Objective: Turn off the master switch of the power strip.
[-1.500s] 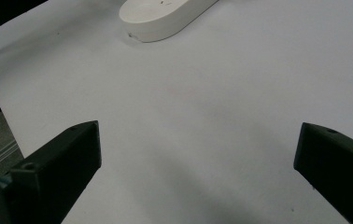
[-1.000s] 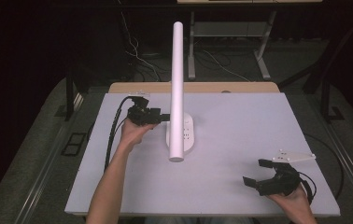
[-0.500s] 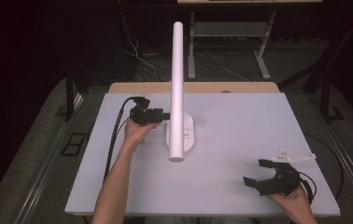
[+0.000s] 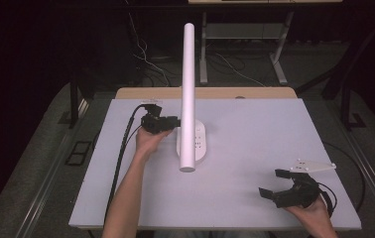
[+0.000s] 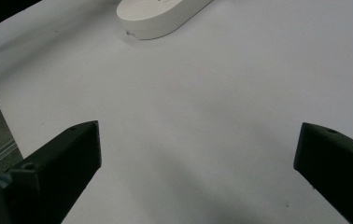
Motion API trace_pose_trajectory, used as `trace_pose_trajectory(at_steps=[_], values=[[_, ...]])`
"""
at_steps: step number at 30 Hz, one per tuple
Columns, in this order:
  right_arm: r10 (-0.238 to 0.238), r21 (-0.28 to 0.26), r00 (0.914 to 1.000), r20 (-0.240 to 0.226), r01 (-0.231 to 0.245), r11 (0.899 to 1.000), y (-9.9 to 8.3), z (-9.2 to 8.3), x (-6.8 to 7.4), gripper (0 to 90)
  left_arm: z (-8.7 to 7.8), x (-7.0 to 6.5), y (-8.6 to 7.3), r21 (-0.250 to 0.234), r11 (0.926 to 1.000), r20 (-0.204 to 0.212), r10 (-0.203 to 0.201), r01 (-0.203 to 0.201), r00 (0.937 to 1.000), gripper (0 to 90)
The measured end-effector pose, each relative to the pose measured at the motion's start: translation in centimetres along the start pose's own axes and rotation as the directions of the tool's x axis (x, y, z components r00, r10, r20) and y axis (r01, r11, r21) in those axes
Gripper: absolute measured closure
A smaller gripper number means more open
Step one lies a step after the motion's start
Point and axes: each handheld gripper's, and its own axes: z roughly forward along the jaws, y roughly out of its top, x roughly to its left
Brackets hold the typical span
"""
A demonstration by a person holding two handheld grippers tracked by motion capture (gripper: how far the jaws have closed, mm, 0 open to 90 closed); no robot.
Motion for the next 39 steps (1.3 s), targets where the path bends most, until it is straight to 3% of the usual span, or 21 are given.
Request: trace_pose_trajectory(at_steps=[2, 7, 15, 32, 39], values=[[-0.001, 0.0, 1.0, 0.0, 0.001, 1.0, 0.0, 0.0, 0.0, 0.0, 0.1, 0.1, 0.0, 0.002, 1.0, -0.006, 0.009, -0.009, 0.9999, 60.3], [0.001, 0.001, 1.0, 0.001, -0.001, 1.0, 0.0, 0.0, 0.0, 0.0, 0.6, 0.2, -0.2, 0.008, 0.9998, -0.019, -0.018, 0.018, 0.9997, 72.8], [0.002, 0.005, 1.0, 0.0, -0.002, 1.0, 0.0, 0.0, -0.1, 0.0, 1.3, 0.1, -0.6, 0.042, 0.9991, -0.04, -0.003, 0.005, 0.9992, 88.6], [0.001, 0.015, 1.0, -0.003, -0.001, 1.0, 0.0, 0.1, -0.1, 0.0, 2.5, 0.0, -1.1, 0.088, 0.996, -0.073, 0.024, -0.018, 0.997, 90.0], [0.001, 0.017, 1.0, -0.002, -0.001, 1.0, 0.0, 0.1, -0.1, 0.0, 3.0, -0.1, -1.3, 0.081, 0.9967, -0.075, 0.01, -0.004, 0.9971, 90.0]])
